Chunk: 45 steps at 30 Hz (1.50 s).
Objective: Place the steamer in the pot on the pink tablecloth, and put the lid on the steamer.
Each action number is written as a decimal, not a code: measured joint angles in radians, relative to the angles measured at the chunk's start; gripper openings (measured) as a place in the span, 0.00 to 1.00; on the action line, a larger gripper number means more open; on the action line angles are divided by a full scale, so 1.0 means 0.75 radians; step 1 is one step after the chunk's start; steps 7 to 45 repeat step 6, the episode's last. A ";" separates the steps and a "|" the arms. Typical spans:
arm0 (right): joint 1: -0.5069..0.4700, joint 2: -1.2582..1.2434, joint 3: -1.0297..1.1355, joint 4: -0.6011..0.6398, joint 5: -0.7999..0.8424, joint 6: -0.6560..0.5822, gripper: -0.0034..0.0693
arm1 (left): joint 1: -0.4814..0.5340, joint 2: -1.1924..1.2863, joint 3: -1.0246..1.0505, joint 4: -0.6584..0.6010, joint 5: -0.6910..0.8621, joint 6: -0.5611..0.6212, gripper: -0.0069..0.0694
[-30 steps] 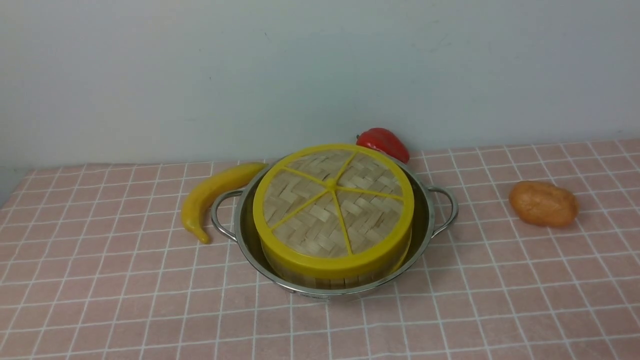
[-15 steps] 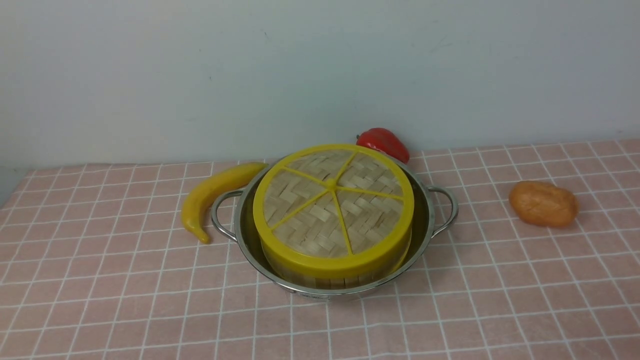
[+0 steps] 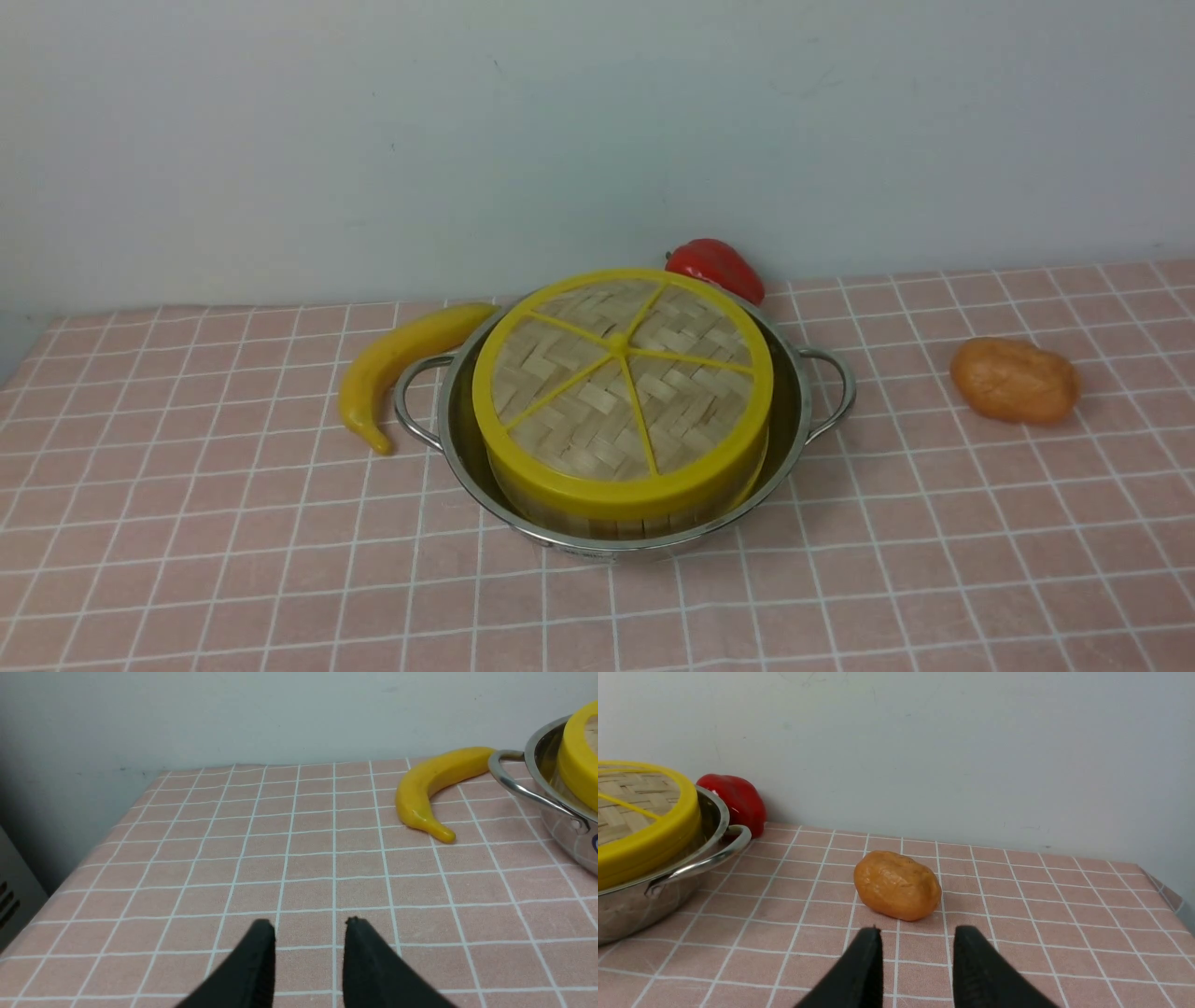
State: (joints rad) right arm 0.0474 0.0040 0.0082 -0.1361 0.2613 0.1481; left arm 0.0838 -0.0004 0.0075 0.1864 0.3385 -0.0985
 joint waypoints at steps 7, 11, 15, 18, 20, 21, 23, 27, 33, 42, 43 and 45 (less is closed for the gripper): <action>0.000 0.000 0.000 0.000 0.000 0.000 0.38 | 0.000 0.000 0.000 0.000 0.000 0.000 0.37; 0.000 0.000 0.000 0.000 0.000 0.000 0.38 | 0.000 0.000 0.000 0.000 0.000 0.000 0.37; 0.000 0.000 0.000 0.000 0.000 0.000 0.38 | 0.000 0.000 0.000 0.000 0.000 0.000 0.37; 0.000 0.000 0.000 0.000 0.000 0.000 0.38 | 0.000 0.000 0.000 0.000 0.000 0.000 0.37; 0.000 0.000 0.000 0.000 0.000 0.000 0.38 | 0.000 0.000 0.000 0.000 0.000 0.000 0.37; 0.000 0.000 0.000 0.000 0.000 0.000 0.38 | 0.000 0.000 0.000 0.000 0.000 0.000 0.37; 0.000 0.000 0.000 0.000 0.000 0.000 0.38 | 0.000 0.000 0.000 0.000 0.000 0.000 0.37; 0.000 0.000 0.000 0.000 0.000 0.000 0.38 | 0.000 0.000 0.000 0.000 0.000 0.000 0.37; 0.000 0.000 0.000 0.000 0.000 0.000 0.38 | 0.000 0.000 0.000 0.000 0.000 0.000 0.37; 0.000 0.000 0.000 0.000 0.000 0.000 0.38 | 0.000 0.000 0.000 0.000 0.000 0.000 0.37; 0.000 0.000 0.000 0.000 0.000 0.000 0.38 | 0.000 0.000 0.000 0.000 0.000 0.000 0.37; 0.000 0.000 0.000 0.000 0.000 0.000 0.38 | 0.000 0.000 0.000 0.000 0.000 0.000 0.37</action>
